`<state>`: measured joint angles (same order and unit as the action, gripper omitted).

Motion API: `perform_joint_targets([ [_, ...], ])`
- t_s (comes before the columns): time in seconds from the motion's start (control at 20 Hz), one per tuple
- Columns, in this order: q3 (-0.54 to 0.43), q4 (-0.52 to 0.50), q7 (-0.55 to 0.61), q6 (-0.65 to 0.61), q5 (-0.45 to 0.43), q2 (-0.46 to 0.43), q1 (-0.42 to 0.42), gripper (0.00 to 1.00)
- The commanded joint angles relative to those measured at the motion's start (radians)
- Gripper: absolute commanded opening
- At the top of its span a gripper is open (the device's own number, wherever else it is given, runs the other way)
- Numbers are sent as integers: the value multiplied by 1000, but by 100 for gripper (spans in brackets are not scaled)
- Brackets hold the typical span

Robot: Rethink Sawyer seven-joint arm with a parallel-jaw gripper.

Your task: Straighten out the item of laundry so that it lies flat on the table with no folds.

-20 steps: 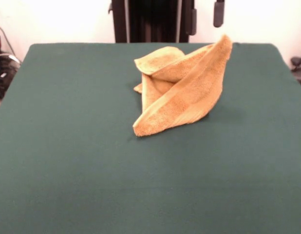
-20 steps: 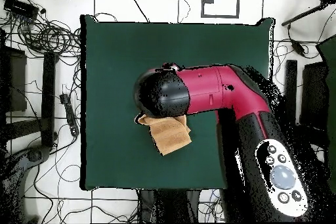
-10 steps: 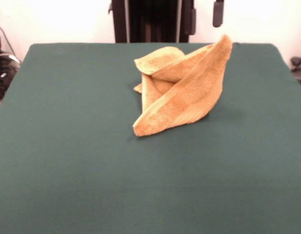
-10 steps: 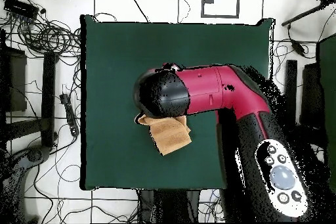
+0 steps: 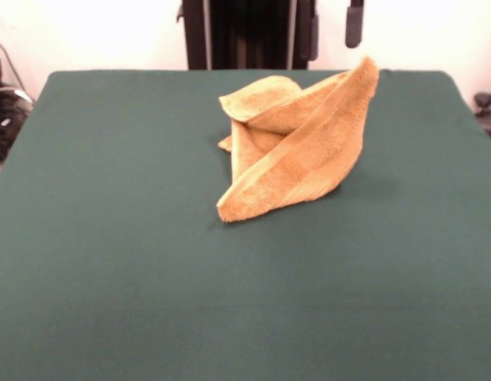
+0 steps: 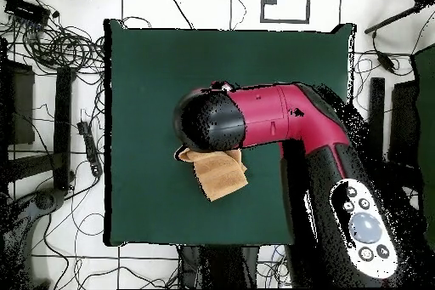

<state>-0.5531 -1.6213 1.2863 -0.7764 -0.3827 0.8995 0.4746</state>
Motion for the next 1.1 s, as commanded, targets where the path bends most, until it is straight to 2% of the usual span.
perform_joint_targets([
  [0.05,-83,8,-149,-43,-50,-83,-18,100],
  [0.3,-88,28,-147,-1,-65,-120,-8,100],
  [0.9,-12,21,83,210,-124,-191,-80,100],
  [1.1,16,26,123,249,-129,-214,-97,100],
])
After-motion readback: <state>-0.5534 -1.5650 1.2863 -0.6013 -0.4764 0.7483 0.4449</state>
